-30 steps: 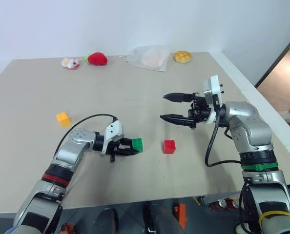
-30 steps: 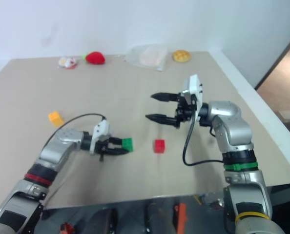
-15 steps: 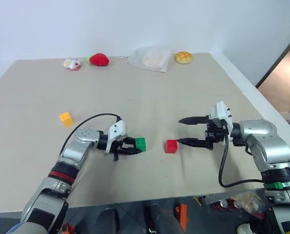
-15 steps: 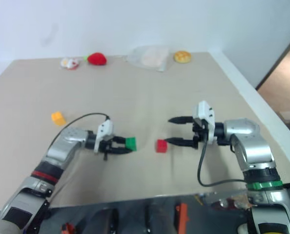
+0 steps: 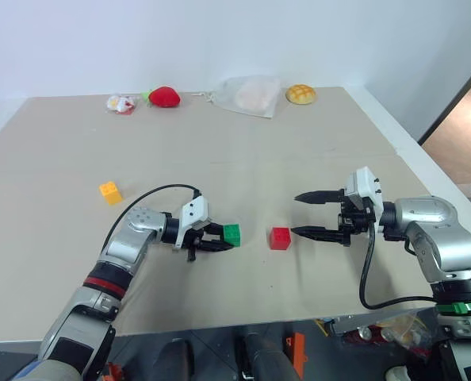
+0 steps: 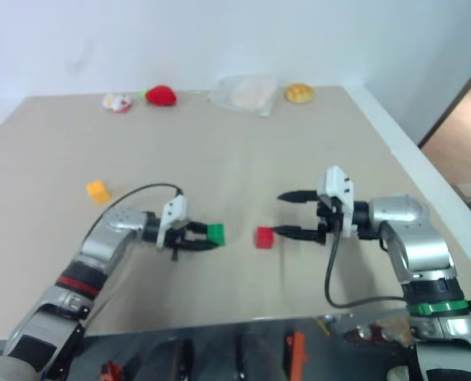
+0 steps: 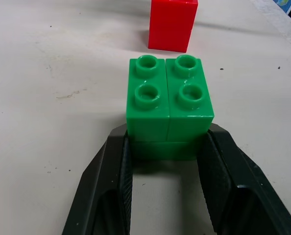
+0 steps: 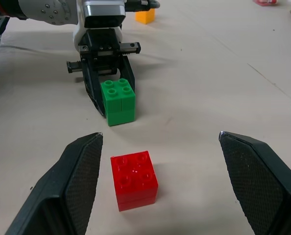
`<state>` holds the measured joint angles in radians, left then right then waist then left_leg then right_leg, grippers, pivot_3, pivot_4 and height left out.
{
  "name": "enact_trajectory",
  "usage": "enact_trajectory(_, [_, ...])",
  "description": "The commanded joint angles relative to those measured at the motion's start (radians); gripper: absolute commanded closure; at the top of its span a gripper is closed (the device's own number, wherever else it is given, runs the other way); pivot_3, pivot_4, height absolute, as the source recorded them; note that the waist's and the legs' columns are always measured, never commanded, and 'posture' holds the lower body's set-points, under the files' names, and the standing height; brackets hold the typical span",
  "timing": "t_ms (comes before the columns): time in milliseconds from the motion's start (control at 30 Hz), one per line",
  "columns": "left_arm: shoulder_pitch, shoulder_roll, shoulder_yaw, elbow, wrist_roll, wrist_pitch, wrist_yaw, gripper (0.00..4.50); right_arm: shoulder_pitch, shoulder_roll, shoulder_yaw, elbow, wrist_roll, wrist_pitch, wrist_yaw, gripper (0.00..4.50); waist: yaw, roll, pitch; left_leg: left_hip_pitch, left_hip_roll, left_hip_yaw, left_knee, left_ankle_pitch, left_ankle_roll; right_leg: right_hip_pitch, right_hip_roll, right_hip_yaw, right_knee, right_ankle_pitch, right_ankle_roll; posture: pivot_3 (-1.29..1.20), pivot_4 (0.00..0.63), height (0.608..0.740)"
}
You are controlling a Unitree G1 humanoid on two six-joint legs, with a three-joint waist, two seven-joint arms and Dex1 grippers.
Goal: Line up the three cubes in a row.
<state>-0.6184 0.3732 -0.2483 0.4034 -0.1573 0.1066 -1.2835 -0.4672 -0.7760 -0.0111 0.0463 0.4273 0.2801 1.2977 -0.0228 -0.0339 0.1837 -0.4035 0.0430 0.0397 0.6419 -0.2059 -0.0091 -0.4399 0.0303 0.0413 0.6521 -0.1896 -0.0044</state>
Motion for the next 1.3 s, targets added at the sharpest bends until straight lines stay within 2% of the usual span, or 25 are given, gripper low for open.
enact_trajectory(33, [-0.012,-0.019,-0.024,-0.031,-0.008,0.011,-0.02,3.21,-0.021,0.004,-0.019,-0.027,0.014,-0.004,-0.009,0.57,0.0,0.0,0.0,0.0,0.0,0.0,0.0,0.0,0.0,0.0,0.0,0.0,0.0,0.0,0.0,0.0,0.15,0.74])
enact_trajectory(400, [-0.008,-0.003,-0.037,-0.027,0.01,0.0,-0.037,3.21,-0.029,0.022,-0.012,-0.021,0.009,-0.007,-0.022,0.57,-0.001,0.0,0.0,-0.001,0.0,0.0,0.0,0.0,0.0,-0.001,0.001,0.002,0.0,0.0,0.0,0.0,0.15,0.74])
enact_trajectory(467, [-0.005,0.005,-0.041,-0.017,0.02,0.002,-0.031,2.16,-0.03,0.024,-0.015,-0.021,0.012,-0.006,-0.025,0.57,-0.001,0.0,0.0,-0.001,0.0,0.0,0.0,0.0,0.0,-0.001,0.001,0.002,0.0,0.0,0.0,0.0,0.15,0.74])
enact_trajectory(633, [0.007,0.012,-0.02,0.002,0.036,-0.042,0.023,0.54,-0.034,0.03,-0.015,-0.019,0.012,-0.004,-0.03,0.57,0.0,0.0,0.0,0.0,0.0,-0.001,0.0,0.001,0.001,0.0,0.002,0.002,0.0,0.001,0.001,0.0,0.15,0.74])
enact_trajectory(800, [0.08,0.096,0.029,-0.058,0.021,-0.036,0.046,0.54,-0.046,0.036,-0.014,-0.015,0.014,0.001,-0.03,0.57,-0.013,0.0,0.0,0.001,0.0,0.0,0.002,0.004,0.005,0.0,0.002,0.005,0.0,0.002,-0.001,0.0,0.15,0.74])
enact_trajectory(933, [0.187,0.241,0.126,-0.125,-0.006,-0.023,0.068,0.54,-0.059,0.029,-0.019,-0.011,0.021,0.006,-0.019,0.57,-0.041,-0.001,0.0,0.007,0.001,0.0,0.0,0.004,0.005,0.0,0.005,0.009,0.0,0.004,-0.004,0.0,0.15,0.74])
enact_trajectory(1100, [0.341,0.37,0.262,-0.201,-0.07,0.011,0.099,0.54,-0.085,0.034,-0.019,-0.005,0.032,0.009,-0.002,0.57,-0.057,-0.001,0.0,0.016,0.006,-0.007,-0.008,0.003,0.004,0.001,0.016,0.013,0.0,0.004,-0.008,0.0,0.15,0.74])
enact_trajectory(1200, [0.474,0.38,0.392,-0.379,-0.186,0.123,0.169,0.54,-0.135,0.072,-0.004,-0.007,0.05,0.023,-0.007,0.57,-0.071,-0.001,0.0,0.016,0.01,-0.01,-0.011,0.003,0.003,-0.001,0.021,0.013,0.001,0.004,-0.013,0.0,0.15,0.74])
enact_trajectory(1300, [0.547,0.325,0.491,-0.53,-0.285,0.227,0.294,0.54,-0.184,0.105,0.014,0.008,0.056,0.028,0.004,0.57,-0.07,-0.001,0.001,0.018,0.011,-0.012,-0.017,0.003,0.003,-0.003,0.024,0.012,0.002,0.003,-0.016,0.0,0.15,0.74])
